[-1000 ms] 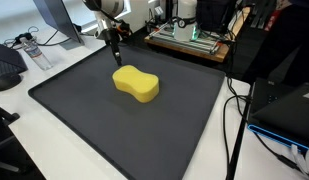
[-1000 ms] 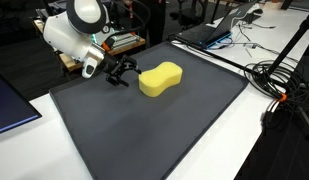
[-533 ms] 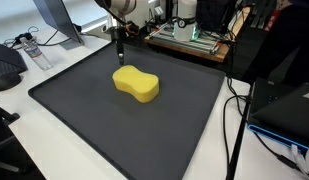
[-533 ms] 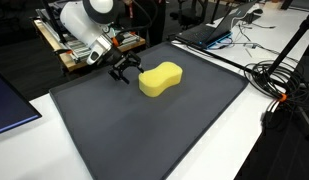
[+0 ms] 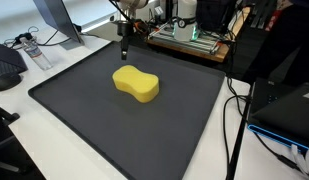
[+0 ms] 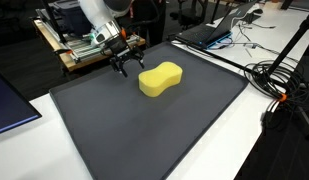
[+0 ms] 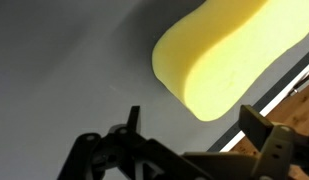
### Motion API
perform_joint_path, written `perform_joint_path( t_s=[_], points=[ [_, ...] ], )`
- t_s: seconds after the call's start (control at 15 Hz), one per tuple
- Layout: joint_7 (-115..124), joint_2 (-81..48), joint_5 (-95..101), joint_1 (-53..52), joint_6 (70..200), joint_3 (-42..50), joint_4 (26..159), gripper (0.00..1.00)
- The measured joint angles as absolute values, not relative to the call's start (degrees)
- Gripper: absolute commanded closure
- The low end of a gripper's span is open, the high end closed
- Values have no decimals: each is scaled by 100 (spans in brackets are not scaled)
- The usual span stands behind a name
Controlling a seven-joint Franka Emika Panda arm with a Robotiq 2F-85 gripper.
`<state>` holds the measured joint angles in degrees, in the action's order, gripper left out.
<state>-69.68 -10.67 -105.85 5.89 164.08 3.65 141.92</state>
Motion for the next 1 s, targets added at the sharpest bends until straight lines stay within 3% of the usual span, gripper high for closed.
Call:
perform_joint_path(
  t_s=[0.6, 1.0],
  points=[
    [-5999, -658, -10154, -198, 18104, -410, 14609, 0],
    [-5051, -663, -8939, -326, 18366, -704, 14970, 0]
  ],
)
